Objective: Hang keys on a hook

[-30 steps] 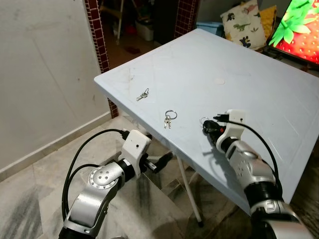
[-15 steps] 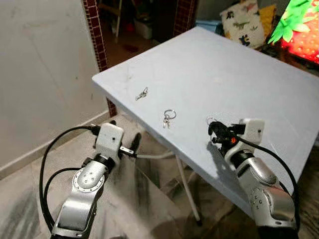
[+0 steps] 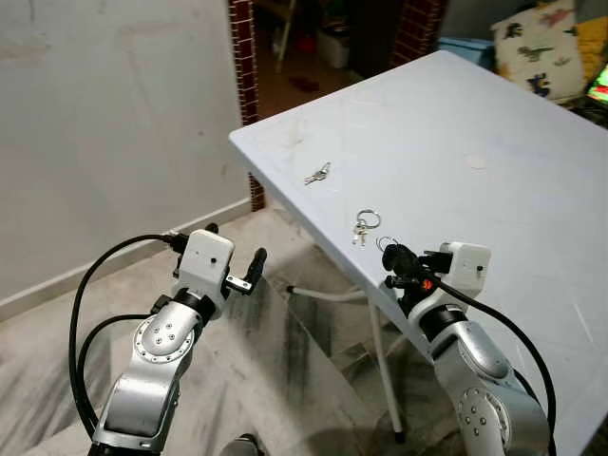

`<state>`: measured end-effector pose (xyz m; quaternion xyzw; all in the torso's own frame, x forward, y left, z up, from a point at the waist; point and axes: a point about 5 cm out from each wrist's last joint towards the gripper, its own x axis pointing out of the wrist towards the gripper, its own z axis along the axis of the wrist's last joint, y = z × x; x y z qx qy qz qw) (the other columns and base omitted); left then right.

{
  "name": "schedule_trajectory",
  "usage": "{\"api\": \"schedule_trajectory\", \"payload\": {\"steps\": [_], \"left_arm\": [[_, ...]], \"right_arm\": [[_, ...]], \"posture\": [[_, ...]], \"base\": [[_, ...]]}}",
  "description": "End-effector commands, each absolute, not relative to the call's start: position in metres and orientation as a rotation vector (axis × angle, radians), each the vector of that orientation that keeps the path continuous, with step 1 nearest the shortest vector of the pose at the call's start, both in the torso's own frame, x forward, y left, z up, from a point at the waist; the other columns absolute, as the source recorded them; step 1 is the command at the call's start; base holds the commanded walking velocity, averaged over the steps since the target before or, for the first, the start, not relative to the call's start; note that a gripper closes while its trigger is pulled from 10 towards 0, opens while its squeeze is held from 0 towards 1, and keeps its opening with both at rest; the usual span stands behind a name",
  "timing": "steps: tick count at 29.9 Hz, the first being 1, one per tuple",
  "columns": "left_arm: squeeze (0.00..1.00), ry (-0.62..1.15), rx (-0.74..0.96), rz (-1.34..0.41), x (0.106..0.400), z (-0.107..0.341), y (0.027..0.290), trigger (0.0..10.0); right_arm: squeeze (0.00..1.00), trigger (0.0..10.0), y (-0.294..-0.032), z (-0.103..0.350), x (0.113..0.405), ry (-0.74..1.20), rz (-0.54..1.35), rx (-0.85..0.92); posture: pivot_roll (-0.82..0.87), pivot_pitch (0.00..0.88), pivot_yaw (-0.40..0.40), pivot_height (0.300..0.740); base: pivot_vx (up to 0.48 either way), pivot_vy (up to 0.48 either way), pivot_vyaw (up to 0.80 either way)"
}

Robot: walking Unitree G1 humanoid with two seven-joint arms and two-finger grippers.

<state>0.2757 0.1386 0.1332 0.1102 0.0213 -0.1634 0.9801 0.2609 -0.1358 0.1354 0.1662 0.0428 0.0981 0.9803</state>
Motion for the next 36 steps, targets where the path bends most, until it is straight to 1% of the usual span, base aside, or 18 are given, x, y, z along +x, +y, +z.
{"api": "schedule_trajectory", "payload": {"steps": [1, 13, 25, 27, 33, 36], "left_arm": [[0.00, 0.053, 0.206, -0.337, 0.274, 0.134, 0.136, 10.0], [0.00, 0.074, 0.175, -0.335, 0.280, 0.135, 0.138, 10.0], [0.00, 0.089, 0.135, -0.342, 0.281, 0.134, 0.136, 10.0], [0.00, 0.091, 0.134, -0.342, 0.281, 0.134, 0.136, 10.0], [0.00, 0.100, 0.120, -0.346, 0.280, 0.133, 0.137, 10.0], [0.00, 0.110, 0.086, -0.349, 0.280, 0.131, 0.136, 10.0]], "right_arm": [[0.00, 10.0, -0.136, 0.139, 0.259, 0.079, 0.190, 0.326], [0.00, 10.0, -0.130, 0.145, 0.264, 0.063, 0.202, 0.326], [0.00, 10.0, -0.127, 0.147, 0.267, 0.058, 0.216, 0.326], [0.00, 10.0, -0.127, 0.147, 0.267, 0.057, 0.218, 0.327], [0.00, 10.0, -0.126, 0.147, 0.268, 0.054, 0.225, 0.326], [0.00, 10.0, -0.125, 0.148, 0.269, 0.050, 0.229, 0.321]], "posture": [[0.11, 0.085, -0.026, 0.740], [0.11, 0.099, -0.021, 0.740], [0.11, 0.089, -0.022, 0.740], [0.11, 0.086, -0.023, 0.740], [0.11, 0.083, -0.024, 0.740], [0.11, 0.078, -0.027, 0.740]], "base": [[0.000, 0.000, 0.79], [0.000, 0.000, 0.79], [0.000, 0.000, 0.78], [0.000, 0.000, 0.41], [0.000, 0.000, 0.00], [0.000, 0.000, 0.00]]}}
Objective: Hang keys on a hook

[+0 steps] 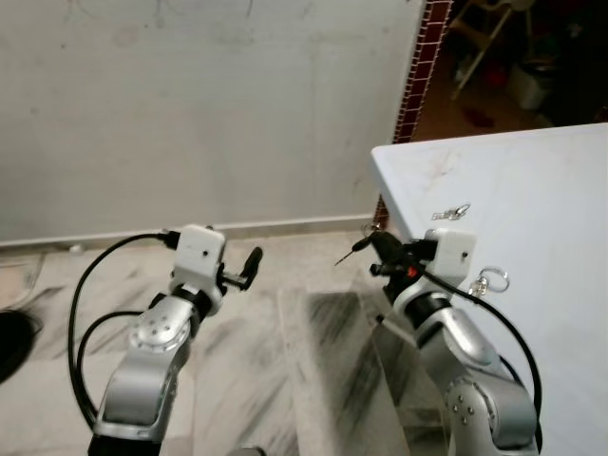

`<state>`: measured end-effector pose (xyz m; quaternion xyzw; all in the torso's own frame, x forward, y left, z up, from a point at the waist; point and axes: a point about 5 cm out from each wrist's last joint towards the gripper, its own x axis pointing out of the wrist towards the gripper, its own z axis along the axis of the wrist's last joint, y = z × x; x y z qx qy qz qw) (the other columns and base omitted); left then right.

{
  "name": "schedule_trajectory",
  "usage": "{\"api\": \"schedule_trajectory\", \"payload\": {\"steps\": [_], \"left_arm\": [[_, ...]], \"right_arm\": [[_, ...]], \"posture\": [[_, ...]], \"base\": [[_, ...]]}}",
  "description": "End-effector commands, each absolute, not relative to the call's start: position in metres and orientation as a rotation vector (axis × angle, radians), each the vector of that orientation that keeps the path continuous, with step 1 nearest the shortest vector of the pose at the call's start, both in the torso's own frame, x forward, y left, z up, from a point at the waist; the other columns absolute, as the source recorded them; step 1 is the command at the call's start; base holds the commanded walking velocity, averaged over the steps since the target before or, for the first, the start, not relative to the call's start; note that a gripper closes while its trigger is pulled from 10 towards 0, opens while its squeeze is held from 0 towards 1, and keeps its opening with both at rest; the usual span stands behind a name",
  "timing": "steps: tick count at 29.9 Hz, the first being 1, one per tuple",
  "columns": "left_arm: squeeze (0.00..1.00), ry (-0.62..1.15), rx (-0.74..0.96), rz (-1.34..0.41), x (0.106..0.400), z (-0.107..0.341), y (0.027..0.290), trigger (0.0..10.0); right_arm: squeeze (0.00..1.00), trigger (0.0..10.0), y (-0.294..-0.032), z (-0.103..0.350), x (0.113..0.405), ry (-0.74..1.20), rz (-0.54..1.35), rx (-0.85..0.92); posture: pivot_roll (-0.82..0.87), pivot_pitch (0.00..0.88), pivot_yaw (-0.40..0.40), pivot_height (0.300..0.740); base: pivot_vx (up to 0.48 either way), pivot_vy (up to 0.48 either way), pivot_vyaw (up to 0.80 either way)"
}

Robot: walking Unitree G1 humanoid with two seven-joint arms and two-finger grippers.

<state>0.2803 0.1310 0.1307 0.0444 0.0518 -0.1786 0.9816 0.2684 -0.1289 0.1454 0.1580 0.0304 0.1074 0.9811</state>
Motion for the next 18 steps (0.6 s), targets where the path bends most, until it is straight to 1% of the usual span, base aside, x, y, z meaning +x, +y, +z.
{"api": "schedule_trajectory", "payload": {"steps": [1, 5, 18], "left_arm": [[0.00, 0.110, 0.086, -0.347, 0.2798, 0.1315, 0.1364, 10.0], [0.00, 0.109, 0.079, -0.348, 0.2803, 0.1318, 0.1362, 10.0], [0.00, 0.117, 0.061, -0.357, 0.2788, 0.1300, 0.1343, 10.0]], "right_arm": [[0.00, 10.0, -0.1254, 0.1483, 0.2694, 0.049, 0.230, 0.320], [0.00, 10.0, -0.1252, 0.1486, 0.2701, 0.047, 0.231, 0.317], [0.00, 10.0, -0.1244, 0.1470, 0.2706, 0.053, 0.237, 0.310]], "posture": [[0.11, 0.076, -0.027, 0.740], [0.11, 0.076, -0.029, 0.740], [0.11, 0.072, -0.034, 0.740]], "base": [[0.000, 0.000, 0.00], [0.259, 0.000, 0.00], [0.341, 0.000, 0.00]]}}
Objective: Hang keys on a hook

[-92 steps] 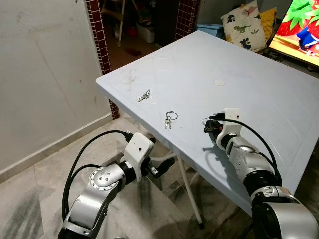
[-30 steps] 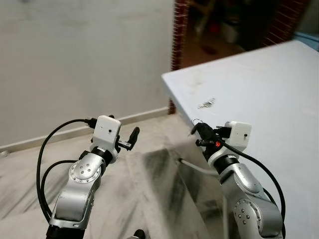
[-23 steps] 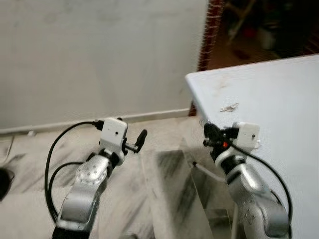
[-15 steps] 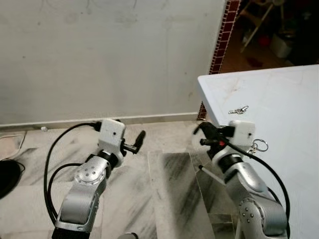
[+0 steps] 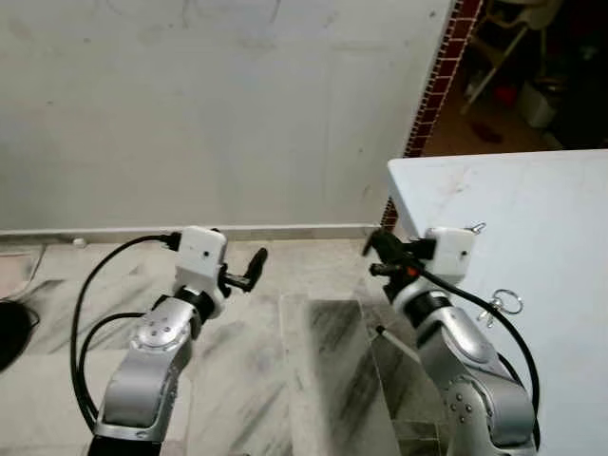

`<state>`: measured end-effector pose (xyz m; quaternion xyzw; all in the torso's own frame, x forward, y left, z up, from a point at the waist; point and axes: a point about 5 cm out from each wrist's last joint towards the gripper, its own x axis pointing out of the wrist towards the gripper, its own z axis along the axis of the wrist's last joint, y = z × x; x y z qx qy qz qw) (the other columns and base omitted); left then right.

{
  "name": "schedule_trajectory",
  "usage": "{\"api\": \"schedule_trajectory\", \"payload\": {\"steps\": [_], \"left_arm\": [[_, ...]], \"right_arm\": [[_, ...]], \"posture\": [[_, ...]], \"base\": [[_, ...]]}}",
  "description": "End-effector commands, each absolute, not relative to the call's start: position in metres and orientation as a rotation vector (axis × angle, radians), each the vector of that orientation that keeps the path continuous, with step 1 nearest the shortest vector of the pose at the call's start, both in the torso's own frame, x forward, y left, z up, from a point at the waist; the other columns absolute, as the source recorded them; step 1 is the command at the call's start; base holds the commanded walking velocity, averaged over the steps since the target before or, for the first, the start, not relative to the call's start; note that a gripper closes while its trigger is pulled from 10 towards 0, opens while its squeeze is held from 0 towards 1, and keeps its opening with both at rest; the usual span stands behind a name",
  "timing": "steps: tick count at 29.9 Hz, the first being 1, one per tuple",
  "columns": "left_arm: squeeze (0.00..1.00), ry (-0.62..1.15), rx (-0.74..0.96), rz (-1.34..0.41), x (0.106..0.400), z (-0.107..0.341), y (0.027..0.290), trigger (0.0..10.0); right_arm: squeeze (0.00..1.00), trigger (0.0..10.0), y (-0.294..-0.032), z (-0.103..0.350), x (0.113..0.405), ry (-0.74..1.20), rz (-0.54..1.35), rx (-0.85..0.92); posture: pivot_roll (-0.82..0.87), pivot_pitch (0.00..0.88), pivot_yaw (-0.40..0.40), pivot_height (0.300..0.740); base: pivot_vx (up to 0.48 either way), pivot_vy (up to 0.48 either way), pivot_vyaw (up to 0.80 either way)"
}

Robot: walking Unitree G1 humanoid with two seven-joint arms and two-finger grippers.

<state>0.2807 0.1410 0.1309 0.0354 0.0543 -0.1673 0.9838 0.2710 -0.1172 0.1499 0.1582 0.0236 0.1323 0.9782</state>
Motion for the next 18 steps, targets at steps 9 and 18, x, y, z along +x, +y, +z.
{"api": "schedule_trajectory", "payload": {"steps": [9, 18], "left_arm": [[0.00, 0.122, 0.053, -0.361, 0.2785, 0.1286, 0.1330, 10.0], [0.00, 0.129, 0.039, -0.364, 0.2787, 0.1272, 0.1324, 10.0]], "right_arm": [[0.00, 10.0, -0.1245, 0.1452, 0.2706, 0.059, 0.244, 0.303], [0.00, 10.0, -0.1245, 0.1435, 0.2717, 0.060, 0.247, 0.297]], "posture": [[0.11, 0.068, -0.037, 0.740], [0.11, 0.061, -0.038, 0.740]], "base": [[0.371, 0.000, 0.00], [0.369, 0.099, 0.00]]}}
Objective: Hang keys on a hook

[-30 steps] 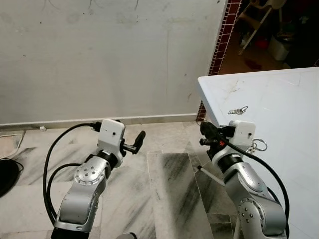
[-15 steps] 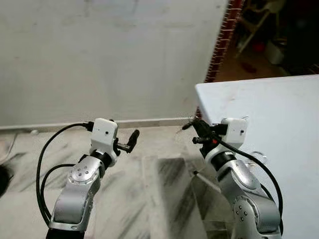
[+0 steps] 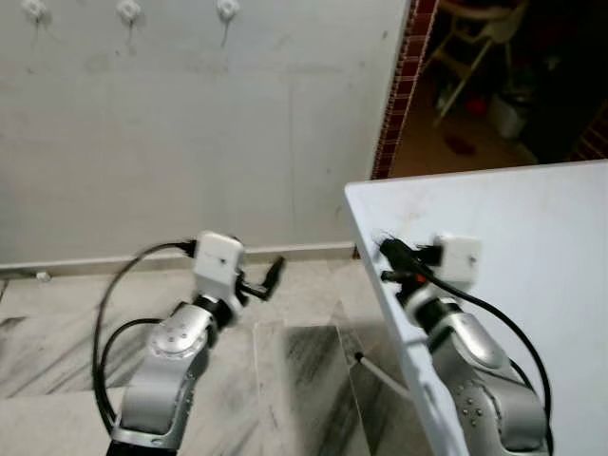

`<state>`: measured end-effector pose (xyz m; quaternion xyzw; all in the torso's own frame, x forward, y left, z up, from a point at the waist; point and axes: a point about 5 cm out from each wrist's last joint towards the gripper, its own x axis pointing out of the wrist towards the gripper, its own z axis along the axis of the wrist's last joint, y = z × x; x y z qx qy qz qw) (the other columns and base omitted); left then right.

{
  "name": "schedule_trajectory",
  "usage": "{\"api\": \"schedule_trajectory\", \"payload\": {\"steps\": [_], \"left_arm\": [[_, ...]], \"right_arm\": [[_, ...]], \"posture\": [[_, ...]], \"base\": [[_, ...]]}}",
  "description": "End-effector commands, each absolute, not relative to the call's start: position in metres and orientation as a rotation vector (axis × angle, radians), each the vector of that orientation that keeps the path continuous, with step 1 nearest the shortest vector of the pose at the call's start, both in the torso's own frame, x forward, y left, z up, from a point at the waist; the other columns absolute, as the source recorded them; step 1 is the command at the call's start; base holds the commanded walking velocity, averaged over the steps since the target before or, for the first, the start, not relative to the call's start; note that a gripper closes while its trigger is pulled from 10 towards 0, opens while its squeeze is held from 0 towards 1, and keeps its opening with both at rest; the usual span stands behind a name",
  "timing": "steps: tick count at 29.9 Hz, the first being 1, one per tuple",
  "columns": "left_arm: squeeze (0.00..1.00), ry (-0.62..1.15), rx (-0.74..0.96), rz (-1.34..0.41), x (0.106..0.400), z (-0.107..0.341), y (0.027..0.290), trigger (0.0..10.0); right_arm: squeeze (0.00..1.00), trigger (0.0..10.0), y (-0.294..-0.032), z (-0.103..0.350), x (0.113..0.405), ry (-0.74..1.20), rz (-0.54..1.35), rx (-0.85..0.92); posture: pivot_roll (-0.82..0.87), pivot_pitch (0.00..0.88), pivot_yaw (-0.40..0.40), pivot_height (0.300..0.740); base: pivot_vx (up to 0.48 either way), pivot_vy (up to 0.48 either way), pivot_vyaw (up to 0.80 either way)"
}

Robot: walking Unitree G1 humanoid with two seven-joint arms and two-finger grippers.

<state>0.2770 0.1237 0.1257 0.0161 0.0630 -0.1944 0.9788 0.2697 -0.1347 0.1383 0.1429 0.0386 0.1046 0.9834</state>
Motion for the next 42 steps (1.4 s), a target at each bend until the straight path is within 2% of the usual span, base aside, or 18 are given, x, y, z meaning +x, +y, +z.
{"api": "schedule_trajectory", "payload": {"steps": [1, 15, 29, 42], "left_arm": [[0.00, 0.129, 0.040, -0.366, 0.2788, 0.1273, 0.1322, 10.0], [0.00, 0.128, 0.042, -0.367, 0.2797, 0.1275, 0.1314, 10.0], [0.00, 0.133, 0.038, -0.355, 0.2829, 0.1267, 0.1308, 10.0], [0.00, 0.120, 0.014, -0.378, 0.2844, 0.1285, 0.1283, 10.0]], "right_arm": [[0.00, 10.0, -0.1243, 0.1431, 0.2719, 0.061, 0.249, 0.295], [0.00, 10.0, -0.1255, 0.1419, 0.2734, 0.062, 0.246, 0.291], [0.00, 10.0, -0.1264, 0.1454, 0.2755, 0.043, 0.237, 0.284], [0.00, 10.0, -0.1236, 0.1467, 0.2754, 0.032, 0.235, 0.276]], "posture": [[0.11, 0.059, -0.040, 0.740], [0.11, 0.053, -0.040, 0.740], [0.11, 0.050, -0.041, 0.740], [0.10, 0.052, -0.040, 0.740]], "base": [[0.000, 0.424, 0.00], [0.034, 0.423, 0.00], [0.300, 0.366, 0.00], [0.023, 0.019, 0.00]]}}
